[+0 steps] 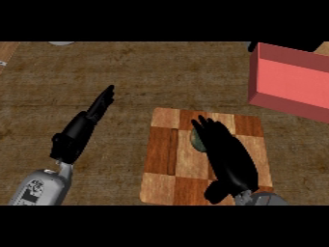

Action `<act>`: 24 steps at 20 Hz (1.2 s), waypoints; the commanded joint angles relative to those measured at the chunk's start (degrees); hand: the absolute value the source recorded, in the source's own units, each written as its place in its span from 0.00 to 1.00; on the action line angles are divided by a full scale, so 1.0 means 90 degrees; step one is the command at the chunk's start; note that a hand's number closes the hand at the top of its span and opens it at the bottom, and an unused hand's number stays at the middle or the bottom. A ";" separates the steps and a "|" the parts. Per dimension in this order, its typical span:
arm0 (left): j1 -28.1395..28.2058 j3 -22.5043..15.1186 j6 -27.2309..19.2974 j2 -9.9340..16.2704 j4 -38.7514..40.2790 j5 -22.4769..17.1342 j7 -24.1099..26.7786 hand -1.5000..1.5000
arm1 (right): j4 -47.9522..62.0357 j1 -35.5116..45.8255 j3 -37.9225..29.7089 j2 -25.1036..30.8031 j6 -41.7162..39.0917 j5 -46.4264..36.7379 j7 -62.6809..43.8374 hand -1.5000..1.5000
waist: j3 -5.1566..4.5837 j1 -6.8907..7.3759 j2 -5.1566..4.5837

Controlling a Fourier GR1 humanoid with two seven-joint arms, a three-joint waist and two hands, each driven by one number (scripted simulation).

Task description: Pick the squash from the cutting board and place it in the cardboard box

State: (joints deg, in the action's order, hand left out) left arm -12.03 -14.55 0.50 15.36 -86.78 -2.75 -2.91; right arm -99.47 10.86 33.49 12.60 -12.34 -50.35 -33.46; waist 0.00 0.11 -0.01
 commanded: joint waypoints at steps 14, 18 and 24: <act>0.0267 0.0491 0.0531 -0.0580 -0.0193 0.0676 -0.0156 0.50 | 0.1167 0.0000 -0.0491 -0.0945 0.0139 -0.0972 0.0940 0.00 | 0.0000 -0.0004 0.0003; 0.0075 0.0380 0.0314 -0.0988 0.0204 0.0946 0.0081 0.50 | 0.1178 0.0278 -0.1041 -0.0645 -0.0391 -0.0701 0.1304 0.00 | -0.0001 -0.0018 0.0001; 0.0008 0.0589 0.0534 -0.1009 -0.0291 0.0978 -0.0531 0.50 | 0.1999 0.0160 -0.0981 -0.1105 0.0075 -0.1221 0.1387 0.00 | 0.0001 -0.0008 0.0002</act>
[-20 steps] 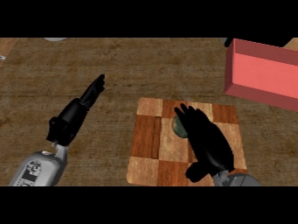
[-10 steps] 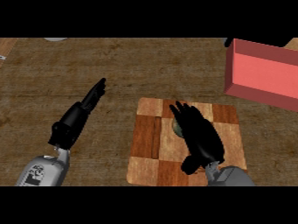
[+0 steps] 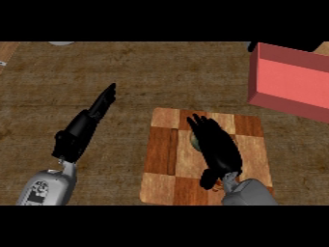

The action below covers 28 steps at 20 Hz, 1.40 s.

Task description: Pick the squash from the cutting board and place it in the cardboard box

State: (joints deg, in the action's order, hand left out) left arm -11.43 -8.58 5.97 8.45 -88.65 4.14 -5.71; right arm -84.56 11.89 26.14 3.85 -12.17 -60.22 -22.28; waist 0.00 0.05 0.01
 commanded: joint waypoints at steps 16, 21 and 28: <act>0.0549 0.0232 0.0348 -0.0200 -0.0104 0.0389 0.0518 0.50 | 0.1159 0.0321 -0.0559 -0.0242 0.0155 -0.0652 0.0522 1.00 | 0.0000 0.0010 0.0001; 0.0235 0.0233 0.0343 -0.0296 0.0136 0.0470 0.0294 0.50 | 0.1698 0.0053 -0.0237 -0.0313 0.0915 -0.1058 0.0888 1.00 | 0.0000 0.0005 -0.0004; -0.0152 0.0520 0.0475 -0.0268 0.0485 0.0347 0.0268 0.50 | 0.1735 0.0449 -0.0751 0.0213 0.1306 -0.1224 0.1198 1.00 | 0.0000 -0.0032 -0.0006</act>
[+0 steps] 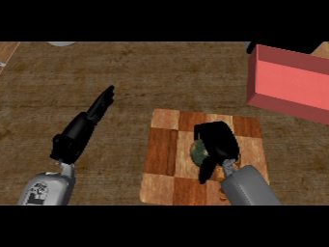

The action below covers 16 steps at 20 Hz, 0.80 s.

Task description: Pick the squash from the cutting board and place it in the cardboard box

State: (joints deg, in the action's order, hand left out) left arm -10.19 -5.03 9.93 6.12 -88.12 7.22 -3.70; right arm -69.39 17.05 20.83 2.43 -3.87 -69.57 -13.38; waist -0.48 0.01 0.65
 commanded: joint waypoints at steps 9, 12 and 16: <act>0.0024 0.0017 -0.0010 -0.0098 -0.0260 -0.0034 -0.0243 0.50 | -0.0971 -0.1004 -0.2074 0.2362 0.0817 0.0970 0.1470 1.00 | 0.0054 -0.0063 -0.0054; -0.0151 -0.0102 -0.0180 -0.0255 0.0077 0.0227 -0.0126 0.50 | -0.1379 -0.0830 -0.2227 0.2391 0.0717 0.0905 0.1271 1.00 | 0.0052 -0.0043 -0.0063; 0.0050 0.0171 -0.0029 0.0005 0.0187 0.0110 0.0225 0.50 | -0.3332 -0.1642 -0.2426 0.2587 -0.0024 0.1519 0.1194 1.00 | 0.0047 -0.0104 -0.0046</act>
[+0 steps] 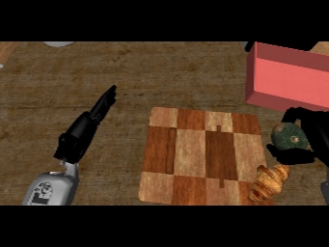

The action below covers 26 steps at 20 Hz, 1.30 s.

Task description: Pick the squash from the cutting board and place it in the cardboard box

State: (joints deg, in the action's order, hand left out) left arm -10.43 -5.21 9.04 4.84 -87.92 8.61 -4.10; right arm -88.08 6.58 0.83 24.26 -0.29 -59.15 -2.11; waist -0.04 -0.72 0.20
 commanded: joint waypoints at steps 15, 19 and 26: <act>-0.0142 0.0437 0.0474 0.0245 0.0073 -0.0409 0.0000 0.50 | -0.4167 -0.0460 -0.2224 0.0052 -0.2057 0.2411 -0.1469 1.00 | 0.0002 0.0050 -0.0017; -0.0147 0.0249 0.0221 0.0032 0.0128 -0.0095 0.0119 0.50 | -0.3601 0.0533 -0.2217 0.0268 -0.2141 0.2245 -0.2009 1.00 | 0.0002 0.0092 -0.0025; -0.0027 0.0104 0.0174 -0.0060 -0.0090 0.0086 -0.0067 0.50 | -0.2247 0.1378 -0.2492 0.0736 -0.2061 0.2240 -0.1785 1.00 | 0.0003 0.0101 -0.0024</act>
State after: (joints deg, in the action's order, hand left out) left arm -10.87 -4.57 10.35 4.13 -88.49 9.05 -4.69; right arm -114.03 16.11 -21.10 29.70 -19.85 -38.33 -19.83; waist -0.03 0.17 0.00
